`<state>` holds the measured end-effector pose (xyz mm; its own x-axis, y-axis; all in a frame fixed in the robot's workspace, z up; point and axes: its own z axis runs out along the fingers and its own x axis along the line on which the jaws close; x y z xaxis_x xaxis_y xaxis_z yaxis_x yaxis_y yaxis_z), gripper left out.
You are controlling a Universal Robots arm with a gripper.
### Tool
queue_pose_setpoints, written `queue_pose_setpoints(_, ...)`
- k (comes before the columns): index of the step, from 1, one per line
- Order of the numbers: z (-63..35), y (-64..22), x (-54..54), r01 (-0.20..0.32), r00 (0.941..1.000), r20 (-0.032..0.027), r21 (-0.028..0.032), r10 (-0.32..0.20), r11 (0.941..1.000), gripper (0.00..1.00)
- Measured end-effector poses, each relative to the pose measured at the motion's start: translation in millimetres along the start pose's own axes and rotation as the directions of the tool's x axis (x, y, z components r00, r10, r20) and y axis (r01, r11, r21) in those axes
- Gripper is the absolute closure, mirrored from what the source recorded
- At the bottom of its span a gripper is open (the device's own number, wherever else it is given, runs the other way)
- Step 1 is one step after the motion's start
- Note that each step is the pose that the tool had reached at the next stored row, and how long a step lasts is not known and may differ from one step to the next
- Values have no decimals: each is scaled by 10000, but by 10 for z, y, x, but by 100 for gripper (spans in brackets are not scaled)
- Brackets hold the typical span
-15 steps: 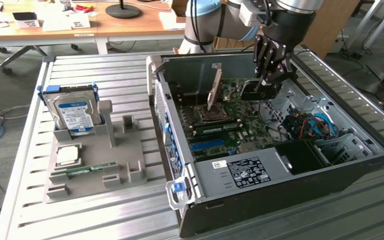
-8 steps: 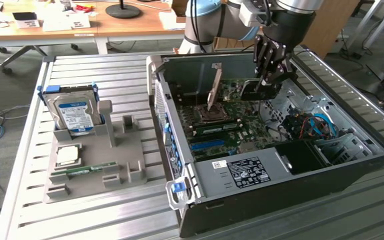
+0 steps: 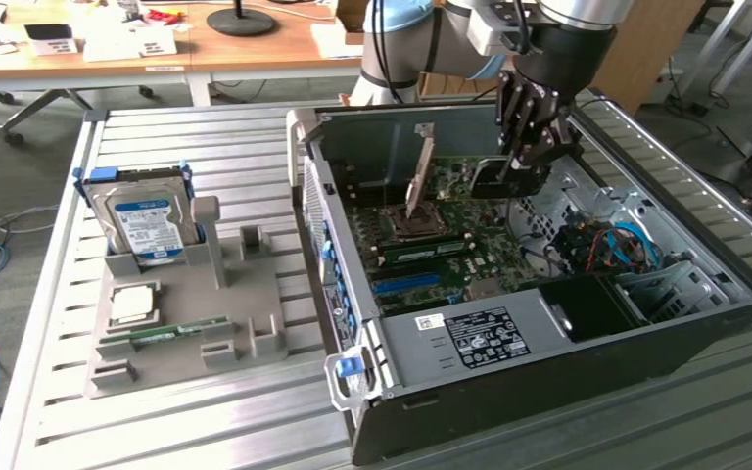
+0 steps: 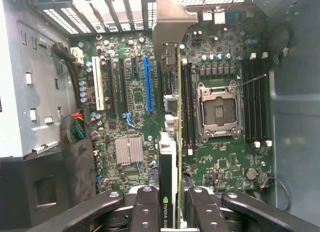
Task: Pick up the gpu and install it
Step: 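Insert the gpu into the slot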
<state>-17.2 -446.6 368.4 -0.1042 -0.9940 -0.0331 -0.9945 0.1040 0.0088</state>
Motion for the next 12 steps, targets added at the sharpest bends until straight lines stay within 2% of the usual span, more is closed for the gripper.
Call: queue_pose_setpoints(12, 30, 0, 1, 0, 10000, -1, 1, 0, 10000, 73)
